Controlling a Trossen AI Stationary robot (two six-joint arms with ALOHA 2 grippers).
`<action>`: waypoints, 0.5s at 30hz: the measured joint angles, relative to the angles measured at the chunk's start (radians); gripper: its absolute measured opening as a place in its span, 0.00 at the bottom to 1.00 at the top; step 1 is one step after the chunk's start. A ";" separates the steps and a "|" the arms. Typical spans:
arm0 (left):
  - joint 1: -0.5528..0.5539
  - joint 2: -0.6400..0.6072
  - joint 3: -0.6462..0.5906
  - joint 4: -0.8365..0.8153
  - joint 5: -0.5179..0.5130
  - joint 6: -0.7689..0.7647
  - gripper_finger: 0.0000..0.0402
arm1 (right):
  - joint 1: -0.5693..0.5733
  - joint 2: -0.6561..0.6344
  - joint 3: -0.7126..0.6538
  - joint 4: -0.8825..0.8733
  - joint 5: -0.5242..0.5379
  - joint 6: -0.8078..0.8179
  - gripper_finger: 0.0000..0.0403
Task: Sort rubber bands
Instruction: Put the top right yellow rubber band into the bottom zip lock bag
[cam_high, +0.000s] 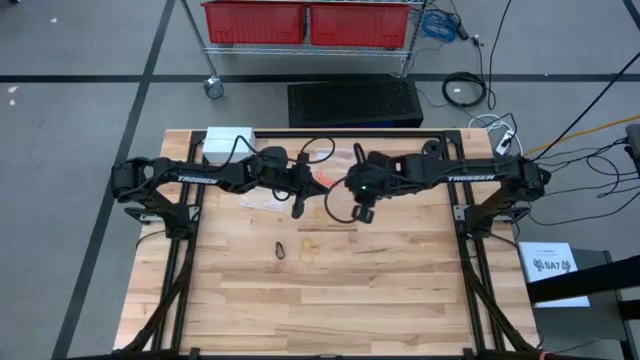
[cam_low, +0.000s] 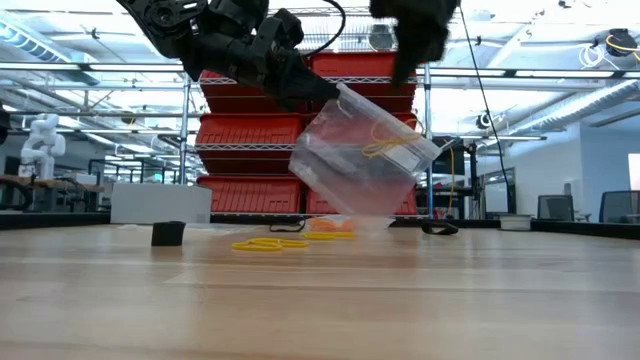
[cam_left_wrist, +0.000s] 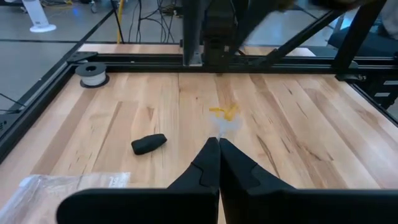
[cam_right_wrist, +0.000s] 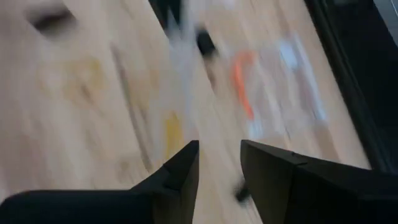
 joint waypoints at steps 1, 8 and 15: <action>0.000 0.000 0.000 0.000 0.000 0.000 0.00 | 0.000 -0.005 -0.019 -0.019 0.000 0.010 0.23; 0.000 0.000 0.000 0.001 -0.001 0.000 0.00 | 0.008 -0.082 -0.220 0.053 -0.028 0.136 0.02; 0.000 0.000 0.000 0.001 -0.002 -0.001 0.00 | 0.003 -0.090 -0.393 0.340 -0.128 0.151 0.01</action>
